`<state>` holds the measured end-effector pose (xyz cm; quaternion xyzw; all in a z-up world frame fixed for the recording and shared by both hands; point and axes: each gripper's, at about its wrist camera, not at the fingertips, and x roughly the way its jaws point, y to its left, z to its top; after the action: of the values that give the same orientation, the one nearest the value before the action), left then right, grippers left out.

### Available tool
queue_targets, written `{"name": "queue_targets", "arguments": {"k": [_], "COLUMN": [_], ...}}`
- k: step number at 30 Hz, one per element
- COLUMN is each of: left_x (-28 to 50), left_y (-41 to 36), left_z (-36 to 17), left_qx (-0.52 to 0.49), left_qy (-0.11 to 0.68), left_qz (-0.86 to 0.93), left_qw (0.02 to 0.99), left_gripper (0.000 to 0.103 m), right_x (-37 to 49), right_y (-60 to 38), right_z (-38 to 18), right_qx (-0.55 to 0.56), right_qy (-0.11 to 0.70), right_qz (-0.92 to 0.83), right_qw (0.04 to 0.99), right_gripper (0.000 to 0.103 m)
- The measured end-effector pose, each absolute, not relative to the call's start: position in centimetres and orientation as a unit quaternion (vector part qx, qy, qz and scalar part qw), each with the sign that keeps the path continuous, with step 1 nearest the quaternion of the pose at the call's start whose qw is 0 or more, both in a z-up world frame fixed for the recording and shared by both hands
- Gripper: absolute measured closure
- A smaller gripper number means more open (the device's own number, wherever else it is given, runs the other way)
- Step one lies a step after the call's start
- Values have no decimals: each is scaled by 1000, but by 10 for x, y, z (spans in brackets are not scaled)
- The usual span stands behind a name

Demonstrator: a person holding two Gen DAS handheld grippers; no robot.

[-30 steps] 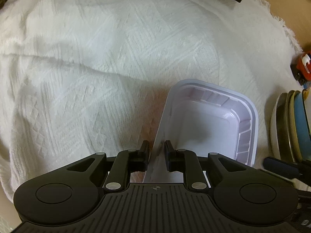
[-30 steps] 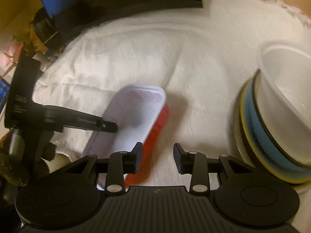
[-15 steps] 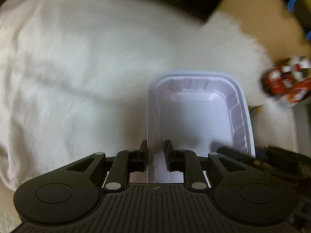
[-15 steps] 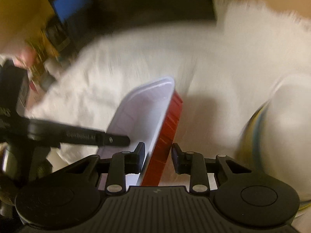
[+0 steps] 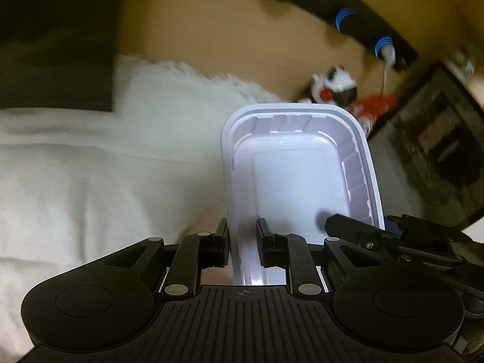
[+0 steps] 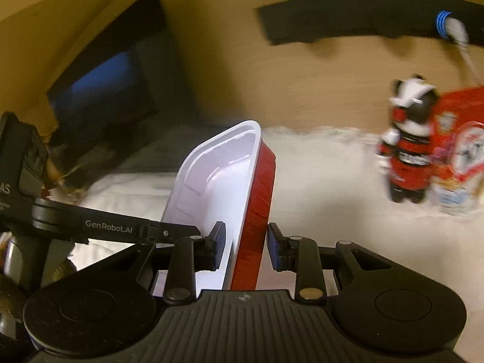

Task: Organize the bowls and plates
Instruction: 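Grip the tray rim with both grippers and lift it, then carry the tray over the bowl stack and lower it onto the white bowl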

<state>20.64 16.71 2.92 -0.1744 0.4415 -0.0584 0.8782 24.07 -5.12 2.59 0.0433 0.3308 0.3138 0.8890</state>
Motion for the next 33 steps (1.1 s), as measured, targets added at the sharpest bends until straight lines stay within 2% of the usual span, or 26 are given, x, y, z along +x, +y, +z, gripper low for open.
{"name": "queue_targets", "arguments": {"k": [9,33], "left_x": [219,217], "left_y": [141,173], "left_z": [-33,-24], "left_qx": [-180,-222], "left_qy": [516,498], "left_qz": [-65,-36], "left_qw": [835,837], "left_gripper": [84,84], "right_x": [255,247], "right_y": [-72,-50], "right_z": [-33,-45], "right_qx": [55,30], "right_qy": [401,421], "right_qz": [290,321], "right_qw": [867,848], "right_gripper": [74,74]}}
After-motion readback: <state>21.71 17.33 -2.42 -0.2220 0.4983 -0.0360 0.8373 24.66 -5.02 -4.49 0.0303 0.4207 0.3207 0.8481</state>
